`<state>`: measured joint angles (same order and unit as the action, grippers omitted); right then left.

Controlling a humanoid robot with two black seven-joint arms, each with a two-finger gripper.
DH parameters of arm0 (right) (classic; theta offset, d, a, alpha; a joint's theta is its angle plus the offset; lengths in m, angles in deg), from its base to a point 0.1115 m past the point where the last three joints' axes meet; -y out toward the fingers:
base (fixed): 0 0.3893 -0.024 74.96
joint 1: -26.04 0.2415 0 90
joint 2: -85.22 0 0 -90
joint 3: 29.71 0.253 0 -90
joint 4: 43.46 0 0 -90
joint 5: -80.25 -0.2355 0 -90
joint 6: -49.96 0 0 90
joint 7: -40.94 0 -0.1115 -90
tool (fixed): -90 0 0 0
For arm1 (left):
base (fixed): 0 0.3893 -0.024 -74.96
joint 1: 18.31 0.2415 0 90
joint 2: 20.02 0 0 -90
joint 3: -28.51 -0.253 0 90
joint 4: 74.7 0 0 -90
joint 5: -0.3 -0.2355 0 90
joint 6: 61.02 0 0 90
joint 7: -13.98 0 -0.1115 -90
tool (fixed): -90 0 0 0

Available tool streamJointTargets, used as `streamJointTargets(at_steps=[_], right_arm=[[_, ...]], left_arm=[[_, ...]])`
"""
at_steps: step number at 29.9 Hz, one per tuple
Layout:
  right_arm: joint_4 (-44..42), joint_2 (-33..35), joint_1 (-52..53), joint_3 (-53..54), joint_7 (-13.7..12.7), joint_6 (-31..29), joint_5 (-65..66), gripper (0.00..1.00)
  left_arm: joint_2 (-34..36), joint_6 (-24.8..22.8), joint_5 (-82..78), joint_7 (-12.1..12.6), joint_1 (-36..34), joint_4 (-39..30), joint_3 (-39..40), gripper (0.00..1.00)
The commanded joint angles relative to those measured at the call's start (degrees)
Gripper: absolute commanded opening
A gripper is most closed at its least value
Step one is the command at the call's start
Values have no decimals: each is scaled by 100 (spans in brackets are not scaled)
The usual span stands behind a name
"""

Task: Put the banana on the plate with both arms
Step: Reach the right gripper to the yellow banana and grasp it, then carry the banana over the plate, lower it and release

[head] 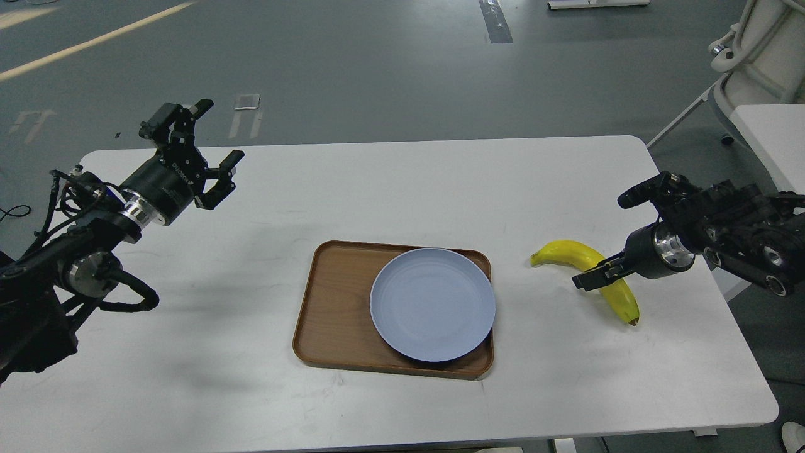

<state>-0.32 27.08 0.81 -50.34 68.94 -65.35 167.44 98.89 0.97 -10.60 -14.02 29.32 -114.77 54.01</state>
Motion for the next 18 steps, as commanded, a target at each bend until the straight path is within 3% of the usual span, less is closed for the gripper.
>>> streamJointTargets(at_steps=[1,13,18], right_arm=[[2,22,0,-29,0,-1,0,0],[696,145,1239,-11,0,34,-97,0],[679,-732,1424,-81,0,-97,-517,0]], left_arm=[[1,0,0,0,0,0,-1,98],[1,0,0,0,-17,0,16,98],[-8,0,0,0,-26,0,25,98]])
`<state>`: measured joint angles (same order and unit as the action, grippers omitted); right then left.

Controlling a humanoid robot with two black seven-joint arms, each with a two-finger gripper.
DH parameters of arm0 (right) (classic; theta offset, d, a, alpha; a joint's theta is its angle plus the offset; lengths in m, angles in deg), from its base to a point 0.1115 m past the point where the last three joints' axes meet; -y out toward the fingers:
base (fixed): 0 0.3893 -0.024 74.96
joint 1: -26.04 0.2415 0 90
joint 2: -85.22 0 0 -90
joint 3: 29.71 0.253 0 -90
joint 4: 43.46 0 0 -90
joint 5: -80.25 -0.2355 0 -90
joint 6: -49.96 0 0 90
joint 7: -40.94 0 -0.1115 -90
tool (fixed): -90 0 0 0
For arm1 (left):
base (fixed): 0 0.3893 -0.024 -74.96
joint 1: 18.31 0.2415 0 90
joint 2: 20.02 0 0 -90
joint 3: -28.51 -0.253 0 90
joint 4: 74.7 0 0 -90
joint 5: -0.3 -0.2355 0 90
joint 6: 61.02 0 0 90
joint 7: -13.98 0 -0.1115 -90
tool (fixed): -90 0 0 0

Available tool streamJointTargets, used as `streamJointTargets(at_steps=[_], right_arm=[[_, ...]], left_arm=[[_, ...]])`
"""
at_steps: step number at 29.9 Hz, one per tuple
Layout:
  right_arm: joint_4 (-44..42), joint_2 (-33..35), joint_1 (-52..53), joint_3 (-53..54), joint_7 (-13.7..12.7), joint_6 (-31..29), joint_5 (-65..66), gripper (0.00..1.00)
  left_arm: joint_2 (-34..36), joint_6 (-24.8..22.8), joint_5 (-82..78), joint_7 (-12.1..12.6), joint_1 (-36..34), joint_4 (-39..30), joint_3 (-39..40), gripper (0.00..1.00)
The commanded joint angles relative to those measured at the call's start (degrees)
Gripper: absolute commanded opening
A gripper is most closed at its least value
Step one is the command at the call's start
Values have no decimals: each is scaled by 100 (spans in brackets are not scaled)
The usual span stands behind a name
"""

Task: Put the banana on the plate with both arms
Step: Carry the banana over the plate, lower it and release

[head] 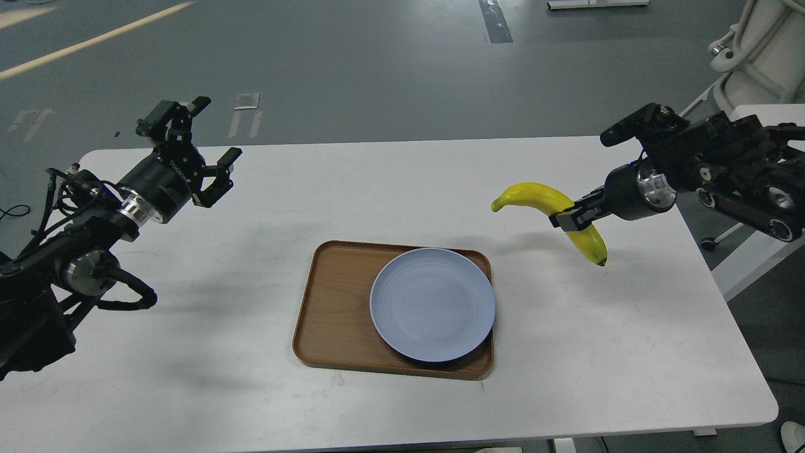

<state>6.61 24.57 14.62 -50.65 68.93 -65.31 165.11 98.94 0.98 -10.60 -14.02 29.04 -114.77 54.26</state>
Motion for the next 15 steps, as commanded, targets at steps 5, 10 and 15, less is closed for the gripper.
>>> streamJointTargets(at_steps=[5,10,15], right_arm=[[-129,-1281,43,-524,0,-242,-856,0],[-261,-1756,35,-675,0,-251,-1165,0],[-349,-1976,35,-815,0,-268,-1218,0]], left_arm=[[5,0,0,0,2,0,0,98],[13,0,0,0,-7,-9,0,98],[22,0,0,0,-7,-44,0,98]])
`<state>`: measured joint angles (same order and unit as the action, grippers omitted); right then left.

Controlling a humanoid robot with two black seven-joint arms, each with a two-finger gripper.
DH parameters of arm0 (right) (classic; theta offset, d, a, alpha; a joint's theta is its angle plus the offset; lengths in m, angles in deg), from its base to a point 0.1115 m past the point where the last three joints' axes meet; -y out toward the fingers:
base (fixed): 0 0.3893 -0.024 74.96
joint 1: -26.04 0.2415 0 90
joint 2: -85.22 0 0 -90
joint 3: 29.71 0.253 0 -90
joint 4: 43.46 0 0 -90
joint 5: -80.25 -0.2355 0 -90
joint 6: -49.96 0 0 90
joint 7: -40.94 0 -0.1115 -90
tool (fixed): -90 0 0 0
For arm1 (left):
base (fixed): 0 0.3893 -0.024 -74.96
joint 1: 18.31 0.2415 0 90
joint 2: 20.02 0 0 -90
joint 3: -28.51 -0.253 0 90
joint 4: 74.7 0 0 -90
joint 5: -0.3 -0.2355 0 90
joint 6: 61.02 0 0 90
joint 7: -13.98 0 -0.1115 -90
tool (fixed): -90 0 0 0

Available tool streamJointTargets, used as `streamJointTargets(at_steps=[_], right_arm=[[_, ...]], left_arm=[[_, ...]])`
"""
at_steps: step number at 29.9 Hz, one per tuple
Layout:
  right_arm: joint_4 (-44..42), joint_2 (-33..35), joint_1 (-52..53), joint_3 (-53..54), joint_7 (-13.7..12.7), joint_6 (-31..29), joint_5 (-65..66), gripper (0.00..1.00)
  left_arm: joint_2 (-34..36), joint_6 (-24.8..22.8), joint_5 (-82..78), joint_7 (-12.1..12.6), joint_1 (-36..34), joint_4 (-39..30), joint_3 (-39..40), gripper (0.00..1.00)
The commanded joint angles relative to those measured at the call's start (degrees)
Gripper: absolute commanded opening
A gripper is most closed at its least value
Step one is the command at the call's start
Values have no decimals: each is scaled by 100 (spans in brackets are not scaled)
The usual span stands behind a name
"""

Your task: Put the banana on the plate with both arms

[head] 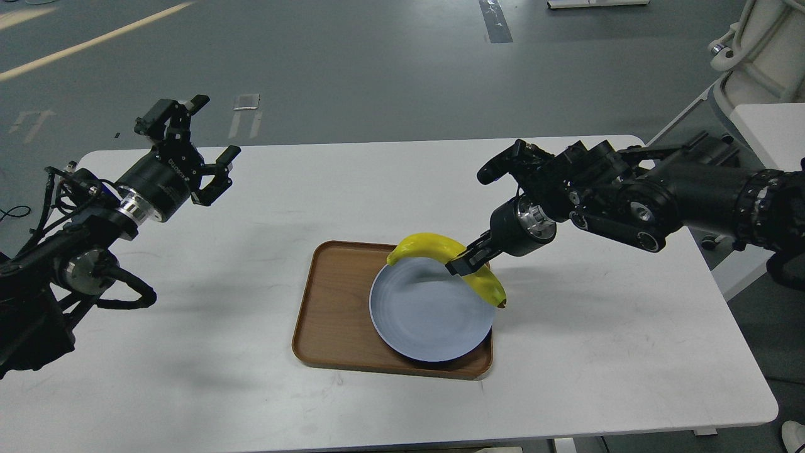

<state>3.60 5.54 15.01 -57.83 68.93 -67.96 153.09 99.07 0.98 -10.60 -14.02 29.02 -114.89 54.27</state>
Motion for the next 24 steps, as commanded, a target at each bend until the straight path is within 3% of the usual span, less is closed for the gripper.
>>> streamJointTargets(at_steps=[1,3,4,5,6,9,20,24], right_arm=[[-56,-83,-4,-141,1,-3,-16,0],[-65,-83,-31,-159,1,-3,-16,19],[-65,-83,-39,-159,1,6,-24,43],[-65,-74,-40,-159,1,15,-24,59],[-65,-74,-40,-159,1,15,-24,59],[-74,-65,-5,-133,1,15,-182,99],[-566,778,14,1193,1,217,-1921,100],[-715,1331,-907,2114,1,445,-3596,100]], left_arm=[[9,0,0,0,-5,-41,7,98],[18,0,0,0,-5,-41,8,98],[18,0,0,0,-5,-41,8,98],[26,0,0,0,-5,-41,8,98],[26,0,0,0,-5,-41,8,98],[44,0,0,0,-5,-41,8,98],[62,0,0,0,-23,-50,8,98],[44,0,0,0,-14,-50,8,98]])
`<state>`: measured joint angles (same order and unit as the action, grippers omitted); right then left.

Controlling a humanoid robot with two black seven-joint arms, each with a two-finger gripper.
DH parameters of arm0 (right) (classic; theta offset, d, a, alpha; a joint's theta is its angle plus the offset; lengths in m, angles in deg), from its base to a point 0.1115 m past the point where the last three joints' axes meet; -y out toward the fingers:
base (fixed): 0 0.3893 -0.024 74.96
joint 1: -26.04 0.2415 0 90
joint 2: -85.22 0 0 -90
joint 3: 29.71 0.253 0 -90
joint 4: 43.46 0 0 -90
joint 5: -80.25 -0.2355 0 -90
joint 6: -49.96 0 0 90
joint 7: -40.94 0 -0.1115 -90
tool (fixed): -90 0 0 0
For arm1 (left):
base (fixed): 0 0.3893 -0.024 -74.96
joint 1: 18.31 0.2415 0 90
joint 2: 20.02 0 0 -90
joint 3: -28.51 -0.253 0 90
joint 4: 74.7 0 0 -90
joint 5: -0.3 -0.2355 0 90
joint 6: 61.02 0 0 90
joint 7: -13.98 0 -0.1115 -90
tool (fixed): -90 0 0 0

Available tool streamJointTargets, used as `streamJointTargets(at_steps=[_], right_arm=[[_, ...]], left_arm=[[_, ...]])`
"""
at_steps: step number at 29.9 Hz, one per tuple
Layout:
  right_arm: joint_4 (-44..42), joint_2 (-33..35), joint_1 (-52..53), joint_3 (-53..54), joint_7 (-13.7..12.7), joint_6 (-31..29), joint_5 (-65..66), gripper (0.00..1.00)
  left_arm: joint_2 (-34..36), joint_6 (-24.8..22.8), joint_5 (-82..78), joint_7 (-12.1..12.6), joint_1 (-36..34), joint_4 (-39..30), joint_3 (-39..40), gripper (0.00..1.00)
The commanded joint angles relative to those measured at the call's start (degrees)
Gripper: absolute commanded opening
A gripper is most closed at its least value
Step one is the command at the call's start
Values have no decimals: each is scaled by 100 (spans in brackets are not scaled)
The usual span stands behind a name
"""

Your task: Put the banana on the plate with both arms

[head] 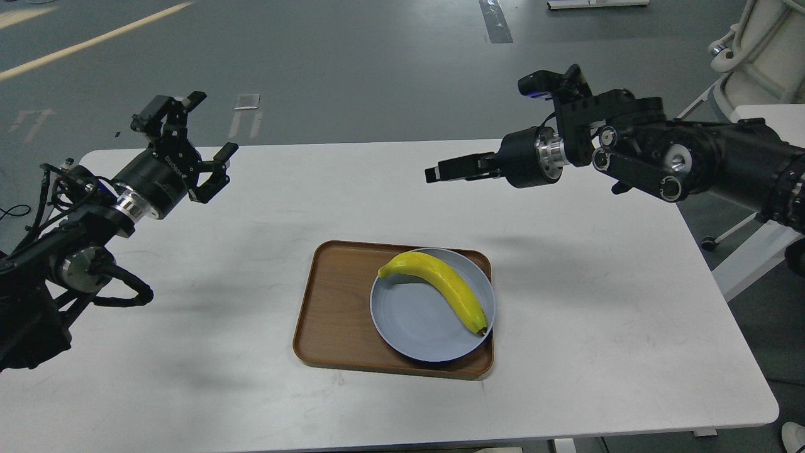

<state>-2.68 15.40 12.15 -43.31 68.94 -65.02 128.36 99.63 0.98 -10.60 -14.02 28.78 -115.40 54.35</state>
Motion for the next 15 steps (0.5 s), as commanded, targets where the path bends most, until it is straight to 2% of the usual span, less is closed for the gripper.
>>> streamJointTargets(at_steps=[1,4,8,12,15], right_arm=[[-96,390,-772,823,0,169,-1373,100],[-96,513,-1484,1490,0,292,-2296,100],[-53,496,-2757,3000,0,380,-3509,100],[-26,434,-3339,3714,0,371,-3651,100],[-26,425,-3489,3795,0,371,-3669,100]], left_arm=[[-29,0,0,0,19,9,0,98],[-126,0,0,0,28,9,8,98],[-336,0,18,0,54,36,96,98],[-460,0,62,0,54,80,131,98],[-486,0,62,0,54,89,131,98]])
